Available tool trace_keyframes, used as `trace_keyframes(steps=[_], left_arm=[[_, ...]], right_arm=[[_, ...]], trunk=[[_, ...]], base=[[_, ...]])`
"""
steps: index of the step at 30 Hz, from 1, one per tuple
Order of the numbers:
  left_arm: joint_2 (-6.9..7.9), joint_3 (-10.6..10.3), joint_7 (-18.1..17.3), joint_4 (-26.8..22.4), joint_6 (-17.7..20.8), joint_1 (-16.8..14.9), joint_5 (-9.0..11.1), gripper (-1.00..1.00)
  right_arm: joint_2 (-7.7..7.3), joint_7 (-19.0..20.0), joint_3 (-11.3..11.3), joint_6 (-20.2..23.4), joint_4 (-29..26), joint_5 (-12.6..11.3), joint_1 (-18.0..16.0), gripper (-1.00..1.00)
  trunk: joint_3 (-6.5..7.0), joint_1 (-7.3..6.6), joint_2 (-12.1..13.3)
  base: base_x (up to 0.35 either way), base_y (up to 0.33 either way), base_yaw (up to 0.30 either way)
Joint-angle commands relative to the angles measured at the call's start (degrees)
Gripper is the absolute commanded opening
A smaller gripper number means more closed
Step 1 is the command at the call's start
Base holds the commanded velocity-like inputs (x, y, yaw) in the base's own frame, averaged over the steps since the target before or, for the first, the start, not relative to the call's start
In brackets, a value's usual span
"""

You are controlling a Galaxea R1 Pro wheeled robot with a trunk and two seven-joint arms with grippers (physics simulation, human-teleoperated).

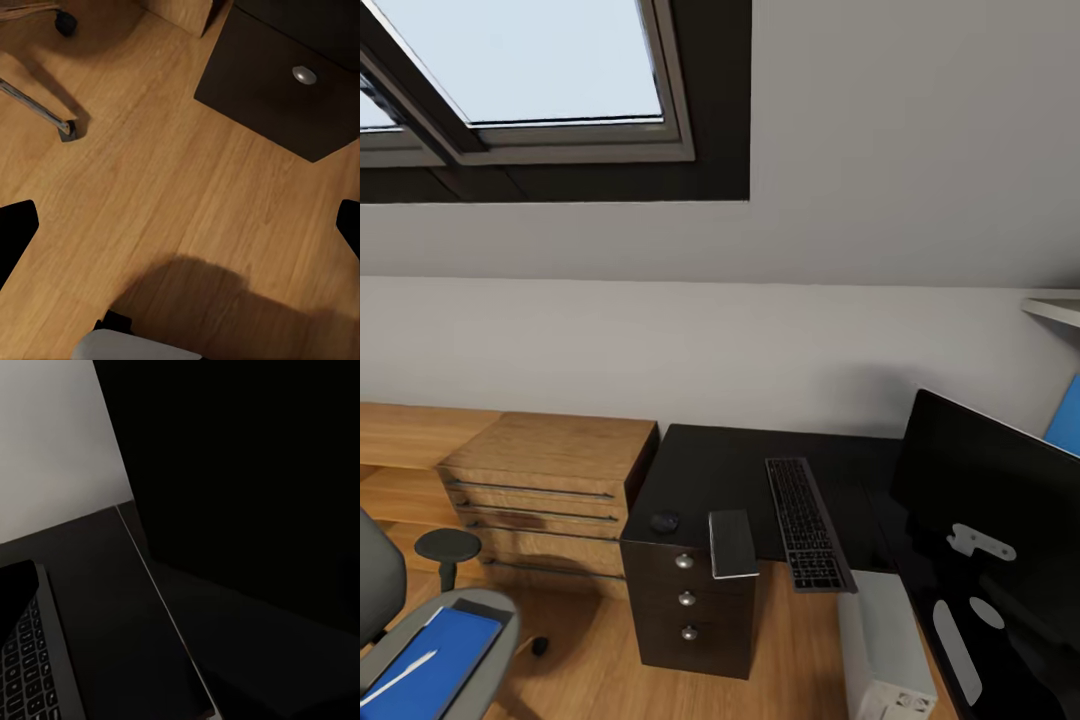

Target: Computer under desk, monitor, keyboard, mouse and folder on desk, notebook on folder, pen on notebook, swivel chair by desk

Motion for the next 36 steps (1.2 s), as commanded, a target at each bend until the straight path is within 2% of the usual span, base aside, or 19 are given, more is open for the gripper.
trace_keyframes(steps=[1,13,23,36], left_arm=[[0.01,-0.3,-0.4,0.1,-0.1,0.0,0.6,1.0],[0.01,-0.3,-0.4,0.1,-0.2,0.0,0.6,1.0],[0.01,-0.3,-0.4,0.1,-0.3,0.0,0.6,1.0],[0.01,-0.3,-0.5,0.1,-0.3,0.0,0.6,1.0]], right_arm=[[-0.03,-0.1,0.1,-0.3,0.0,-0.6,0.0,1.0],[-0.03,-0.1,0.0,-0.4,0.0,-0.6,0.0,1.0],[-0.11,-0.1,0.0,-0.3,0.0,-0.6,0.0,1.0],[-0.2,-0.2,0.0,-0.3,0.1,-0.6,0.0,1.0]], trunk=[[-0.02,0.03,0.0],[-0.02,0.03,0.0],[-0.02,0.03,0.0],[-0.02,0.03,0.0]], base=[[0.054,0.0,0.0],[0.041,-0.002,0.0],[0.2,-0.05,0.0],[0.021,-0.006,0.0]])
